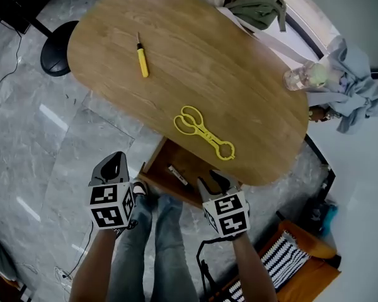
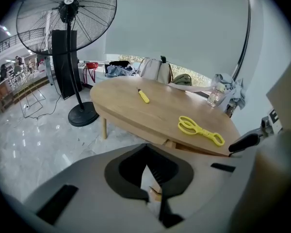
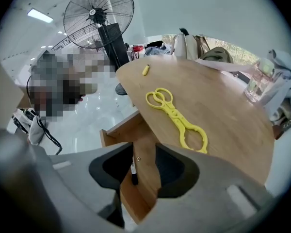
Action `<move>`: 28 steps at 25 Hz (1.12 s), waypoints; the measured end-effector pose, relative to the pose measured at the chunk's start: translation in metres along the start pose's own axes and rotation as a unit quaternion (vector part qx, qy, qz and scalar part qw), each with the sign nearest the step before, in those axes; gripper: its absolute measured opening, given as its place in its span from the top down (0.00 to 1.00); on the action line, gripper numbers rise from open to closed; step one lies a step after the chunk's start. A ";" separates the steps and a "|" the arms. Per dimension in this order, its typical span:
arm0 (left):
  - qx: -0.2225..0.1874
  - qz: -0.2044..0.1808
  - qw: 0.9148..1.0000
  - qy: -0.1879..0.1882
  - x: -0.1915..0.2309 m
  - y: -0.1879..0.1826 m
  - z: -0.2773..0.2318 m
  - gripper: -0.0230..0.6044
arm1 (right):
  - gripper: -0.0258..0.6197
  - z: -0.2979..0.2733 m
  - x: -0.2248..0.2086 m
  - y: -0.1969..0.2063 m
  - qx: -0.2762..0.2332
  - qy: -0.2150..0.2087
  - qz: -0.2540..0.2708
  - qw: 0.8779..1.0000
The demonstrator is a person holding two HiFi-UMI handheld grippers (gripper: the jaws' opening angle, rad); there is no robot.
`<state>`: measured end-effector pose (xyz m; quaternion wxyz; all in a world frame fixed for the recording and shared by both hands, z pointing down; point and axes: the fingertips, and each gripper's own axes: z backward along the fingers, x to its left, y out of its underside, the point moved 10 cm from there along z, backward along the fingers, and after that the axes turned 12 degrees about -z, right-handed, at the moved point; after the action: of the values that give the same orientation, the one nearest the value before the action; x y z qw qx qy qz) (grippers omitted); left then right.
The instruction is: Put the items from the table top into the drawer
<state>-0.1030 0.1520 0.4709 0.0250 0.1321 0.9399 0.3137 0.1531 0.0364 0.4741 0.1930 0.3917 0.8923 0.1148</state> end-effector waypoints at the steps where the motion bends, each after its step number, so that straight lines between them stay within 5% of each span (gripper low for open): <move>1: -0.001 0.002 1.000 -0.001 0.000 0.000 0.001 0.97 | 0.76 0.002 -0.002 -0.002 0.000 0.004 0.006 1.000; 13: -0.004 0.030 0.999 -0.027 0.006 -0.006 0.003 0.97 | 0.76 0.000 -0.029 -0.047 0.015 0.034 0.077 0.996; 28: 0.011 0.072 0.996 -0.058 0.001 -0.004 -0.013 0.97 | 0.76 -0.039 -0.053 -0.084 0.044 0.012 0.139 0.989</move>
<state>-0.1069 0.1419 0.4794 0.0551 0.2172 0.9283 0.2966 0.1141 -0.0606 0.4929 0.1472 0.5186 0.8356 0.1056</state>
